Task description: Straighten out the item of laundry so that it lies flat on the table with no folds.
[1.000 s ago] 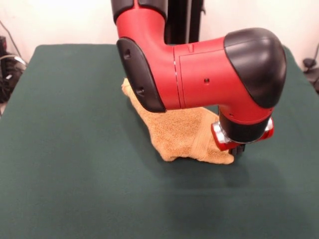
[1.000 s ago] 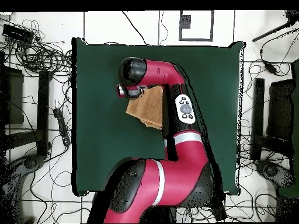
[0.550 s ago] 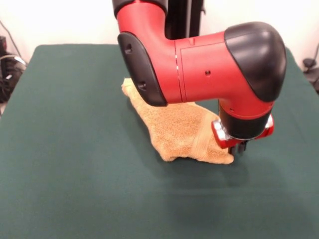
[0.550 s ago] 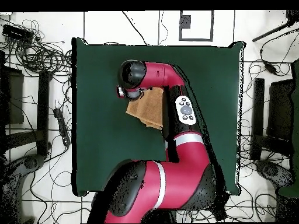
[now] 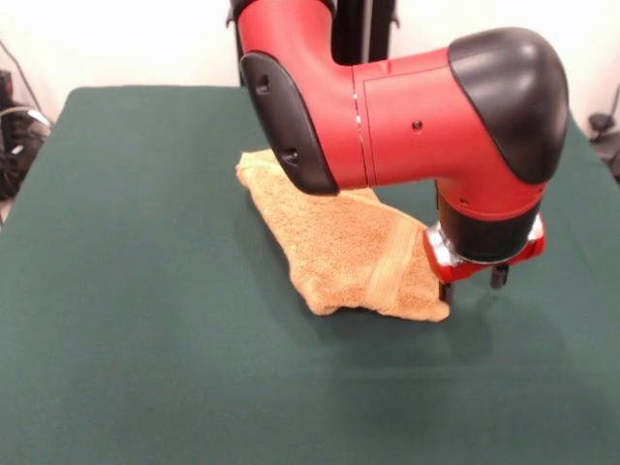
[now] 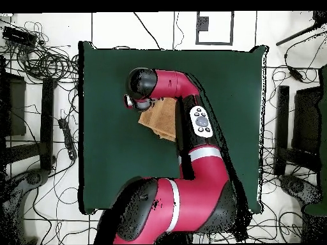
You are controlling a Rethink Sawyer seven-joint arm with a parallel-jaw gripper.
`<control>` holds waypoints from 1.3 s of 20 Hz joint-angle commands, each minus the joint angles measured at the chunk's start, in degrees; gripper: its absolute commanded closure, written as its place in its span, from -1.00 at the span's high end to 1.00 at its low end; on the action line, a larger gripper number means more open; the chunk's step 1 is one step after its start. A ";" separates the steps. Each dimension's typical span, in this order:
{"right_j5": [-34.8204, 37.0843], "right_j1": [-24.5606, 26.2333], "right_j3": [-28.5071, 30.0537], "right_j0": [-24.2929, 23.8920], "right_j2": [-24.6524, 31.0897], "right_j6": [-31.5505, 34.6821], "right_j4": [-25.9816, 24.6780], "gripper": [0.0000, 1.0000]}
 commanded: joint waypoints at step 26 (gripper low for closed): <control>4.26 0.80 1.39 5.00 -5.06 0.67 -3.27 1.00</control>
